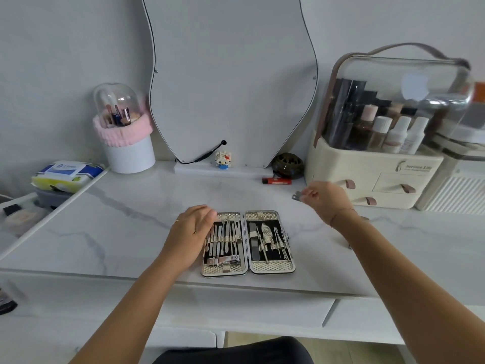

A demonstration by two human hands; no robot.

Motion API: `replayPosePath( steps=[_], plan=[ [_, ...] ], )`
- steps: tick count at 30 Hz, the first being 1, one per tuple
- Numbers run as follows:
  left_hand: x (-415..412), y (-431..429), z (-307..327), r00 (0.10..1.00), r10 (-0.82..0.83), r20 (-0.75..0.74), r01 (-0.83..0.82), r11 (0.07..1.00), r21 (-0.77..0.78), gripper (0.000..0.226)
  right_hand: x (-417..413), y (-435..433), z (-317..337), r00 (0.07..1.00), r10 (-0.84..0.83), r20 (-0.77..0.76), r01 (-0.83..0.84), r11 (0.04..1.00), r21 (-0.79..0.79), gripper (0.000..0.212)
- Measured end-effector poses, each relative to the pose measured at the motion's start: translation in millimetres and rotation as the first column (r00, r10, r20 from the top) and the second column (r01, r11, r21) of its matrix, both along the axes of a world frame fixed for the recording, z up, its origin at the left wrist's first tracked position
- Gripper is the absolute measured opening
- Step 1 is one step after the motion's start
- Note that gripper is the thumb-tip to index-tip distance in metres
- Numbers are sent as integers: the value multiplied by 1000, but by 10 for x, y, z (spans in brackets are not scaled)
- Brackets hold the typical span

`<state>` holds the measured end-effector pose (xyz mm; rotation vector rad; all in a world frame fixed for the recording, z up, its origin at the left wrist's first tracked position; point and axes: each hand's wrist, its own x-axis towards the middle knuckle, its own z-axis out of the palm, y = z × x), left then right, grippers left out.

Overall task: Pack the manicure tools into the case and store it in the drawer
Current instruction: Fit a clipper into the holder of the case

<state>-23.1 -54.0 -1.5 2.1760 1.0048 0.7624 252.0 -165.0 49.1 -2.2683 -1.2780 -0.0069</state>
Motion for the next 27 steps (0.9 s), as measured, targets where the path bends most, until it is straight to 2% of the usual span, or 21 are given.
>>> replayPosePath(
  steps=[3,6,9,12,14,19,23,25,27],
  plan=[
    [44,-157,210,983,-53,175,64,996,-58,51,-452,-82,178,965,201,-171,-168,968,187,13],
    [160,-373,461,934,-186,305,245,955,-169,44,-855,-141,268,828,383,-410,-284,916,282,3],
    [235,-483,575,896,-180,406,276,942,-191,32,-1017,-114,269,713,455,-533,-306,887,347,7],
    [240,-469,583,884,-86,460,214,948,-235,10,-1044,-78,236,690,450,-567,-295,890,347,10],
    [229,-444,571,884,-36,467,193,936,-294,9,-1037,-78,242,657,470,-590,-305,881,362,6],
    [219,-383,573,837,179,518,150,835,-530,11,-975,-73,276,458,598,-658,-273,799,536,7],
    [250,-351,579,804,281,525,170,737,-654,9,-935,-70,181,264,692,-671,-246,721,647,9],
    [257,-342,570,787,310,534,195,695,-692,8,-912,-71,130,232,717,-657,-218,697,683,21],
    [260,-340,559,780,308,544,217,682,-698,8,-929,-61,97,254,718,-648,-154,691,706,30]
  ],
)
